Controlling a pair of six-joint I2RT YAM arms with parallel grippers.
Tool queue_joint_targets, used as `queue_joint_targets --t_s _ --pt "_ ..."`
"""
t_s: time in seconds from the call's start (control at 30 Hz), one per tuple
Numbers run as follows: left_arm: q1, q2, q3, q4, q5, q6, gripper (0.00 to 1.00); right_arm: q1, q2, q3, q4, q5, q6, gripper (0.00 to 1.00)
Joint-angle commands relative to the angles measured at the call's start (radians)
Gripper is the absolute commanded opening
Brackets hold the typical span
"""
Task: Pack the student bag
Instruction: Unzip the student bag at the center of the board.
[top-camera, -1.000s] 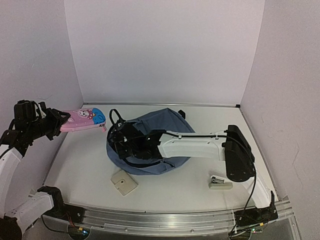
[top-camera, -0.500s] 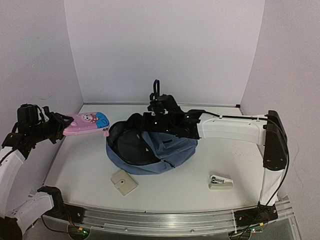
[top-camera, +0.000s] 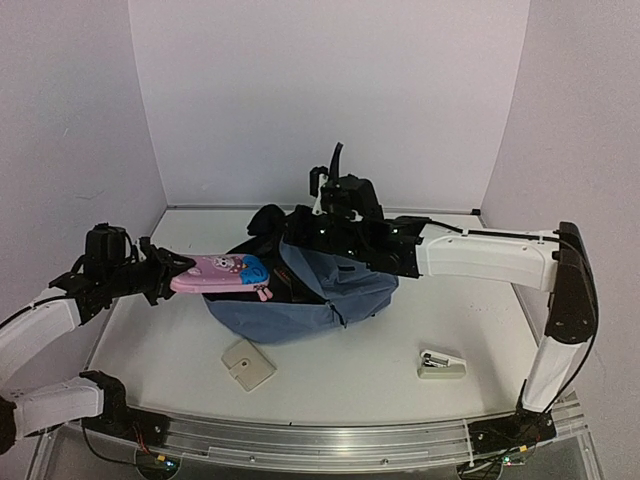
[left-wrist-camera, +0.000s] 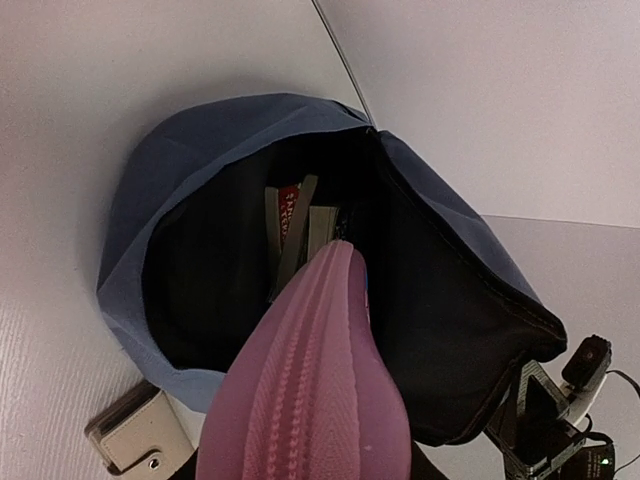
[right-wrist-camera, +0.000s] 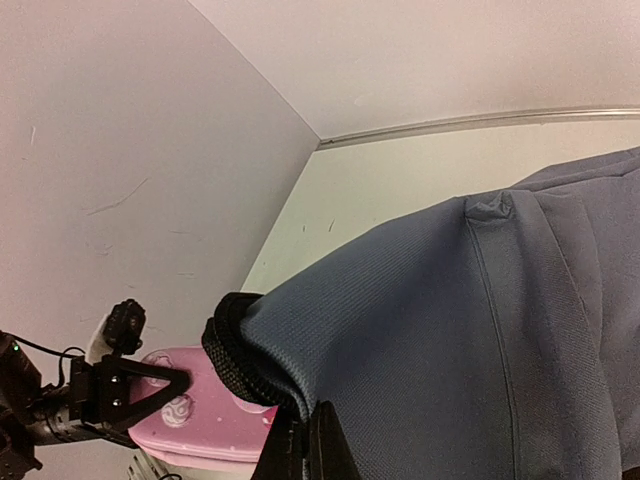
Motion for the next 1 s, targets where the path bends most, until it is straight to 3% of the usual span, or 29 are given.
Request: queue_joint_targets --t_s 0.0,0.37,0.97 --pt "-0.022 0.086 0.035 0.214 -0.028 -0.050 0.00 0.006 -0.089 -0.008 0.139 -0.030 0.025 0.00" --pt "-0.113 0.290 0.130 0.356 -0.049 -0.069 0.00 0.006 -0.115 -0.028 0.153 -0.034 0.022 0.00" --pt "-0.338 0.717 0.381 0.478 -0.215 -0.022 0.00 0.004 -0.155 -0.061 0.162 -0.017 0.019 0.00"
